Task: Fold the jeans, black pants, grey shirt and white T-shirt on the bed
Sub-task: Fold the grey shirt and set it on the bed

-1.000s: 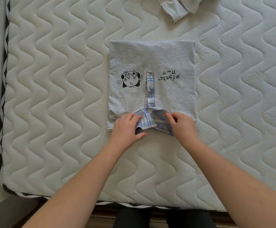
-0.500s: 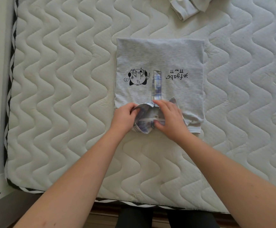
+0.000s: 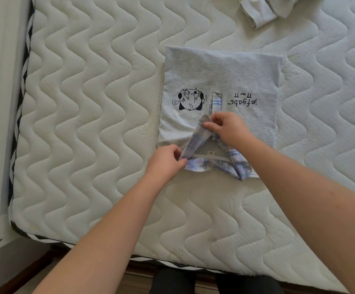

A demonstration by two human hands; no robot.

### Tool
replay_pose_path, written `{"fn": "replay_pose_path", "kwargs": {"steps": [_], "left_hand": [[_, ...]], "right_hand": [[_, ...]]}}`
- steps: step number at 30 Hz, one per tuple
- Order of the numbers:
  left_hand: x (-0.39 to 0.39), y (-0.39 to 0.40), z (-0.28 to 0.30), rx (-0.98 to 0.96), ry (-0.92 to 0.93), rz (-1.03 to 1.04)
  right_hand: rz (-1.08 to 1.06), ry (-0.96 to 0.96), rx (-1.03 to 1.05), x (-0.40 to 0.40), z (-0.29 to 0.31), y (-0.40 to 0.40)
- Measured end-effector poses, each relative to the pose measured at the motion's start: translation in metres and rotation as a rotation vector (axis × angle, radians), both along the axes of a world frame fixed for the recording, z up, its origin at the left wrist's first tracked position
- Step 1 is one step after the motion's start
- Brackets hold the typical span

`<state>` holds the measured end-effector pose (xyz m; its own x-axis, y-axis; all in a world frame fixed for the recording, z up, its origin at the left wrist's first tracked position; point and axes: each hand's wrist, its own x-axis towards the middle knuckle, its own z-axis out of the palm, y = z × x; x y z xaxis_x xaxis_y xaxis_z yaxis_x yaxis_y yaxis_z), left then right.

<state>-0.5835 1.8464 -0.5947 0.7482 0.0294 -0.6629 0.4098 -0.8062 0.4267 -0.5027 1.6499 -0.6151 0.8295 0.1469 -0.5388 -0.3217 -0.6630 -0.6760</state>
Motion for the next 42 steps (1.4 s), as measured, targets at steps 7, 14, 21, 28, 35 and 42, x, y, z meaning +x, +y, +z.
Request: {"fn": "replay_pose_path", "kwargs": {"steps": [7, 14, 21, 28, 35, 42], "left_hand": [[-0.002, 0.010, -0.002, -0.265, -0.002, 0.431], [-0.015, -0.004, -0.010, -0.309, 0.059, 0.659], [-0.031, -0.016, -0.007, -0.323, -0.080, 0.733], [-0.028, -0.020, 0.003, -0.634, -0.083, 0.837], [-0.005, -0.015, 0.010, -0.796, -0.018, 0.810], [0.015, -0.016, 0.014, -0.924, 0.079, 0.981]], "right_hand": [[-0.036, -0.130, -0.080, 0.001, -0.003, 0.007], [-0.347, -0.177, -0.190, -0.073, 0.005, -0.043], [-0.328, -0.134, -0.406, -0.145, 0.004, -0.053], [-0.038, -0.138, -0.625, -0.143, 0.002, -0.043], [-0.186, -0.119, -0.504, -0.119, 0.022, -0.063], [-0.432, -0.184, -0.298, -0.108, 0.044, -0.076]]}}
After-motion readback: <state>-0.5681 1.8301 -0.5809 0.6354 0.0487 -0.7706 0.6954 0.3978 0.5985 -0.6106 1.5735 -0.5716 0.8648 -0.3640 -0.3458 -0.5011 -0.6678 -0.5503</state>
